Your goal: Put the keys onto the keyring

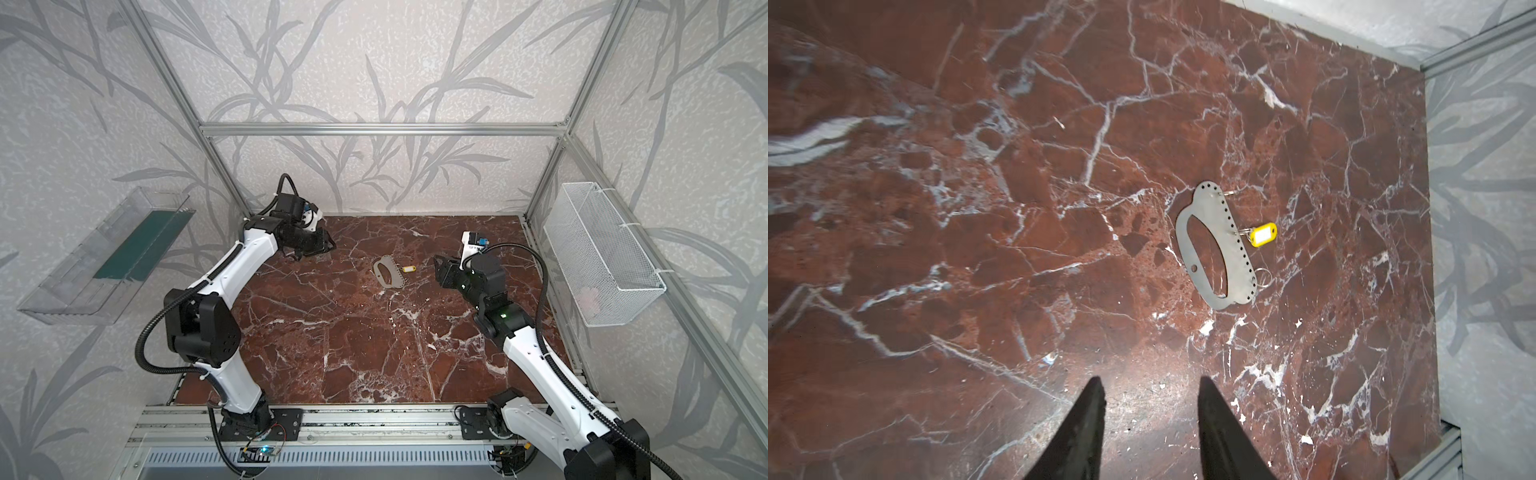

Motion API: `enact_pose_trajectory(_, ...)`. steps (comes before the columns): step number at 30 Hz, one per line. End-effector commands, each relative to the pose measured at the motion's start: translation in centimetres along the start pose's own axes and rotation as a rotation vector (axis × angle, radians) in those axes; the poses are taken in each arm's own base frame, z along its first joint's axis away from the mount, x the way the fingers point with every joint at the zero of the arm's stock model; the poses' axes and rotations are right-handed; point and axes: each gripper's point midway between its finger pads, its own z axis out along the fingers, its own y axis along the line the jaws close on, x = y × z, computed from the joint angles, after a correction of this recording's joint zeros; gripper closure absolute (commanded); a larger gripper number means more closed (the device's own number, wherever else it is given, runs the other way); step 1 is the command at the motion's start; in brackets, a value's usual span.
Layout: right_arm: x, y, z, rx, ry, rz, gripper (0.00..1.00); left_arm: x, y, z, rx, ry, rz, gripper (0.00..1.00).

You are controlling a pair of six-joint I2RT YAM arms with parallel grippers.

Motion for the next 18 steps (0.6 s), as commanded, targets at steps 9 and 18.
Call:
enact_pose_trajectory(9,1.6,-0.2,2.4,-0.006,0.09,-0.034,0.37,-0.6,2.7,-3.8,-0.072,-0.118,-0.002,0.5)
enact_pose_trajectory(18,1.4,0.0,3.1,0.002,0.124,-0.03,0.01,-0.4,4.5,-5.1,-0.106,-0.194,-0.052,0.03)
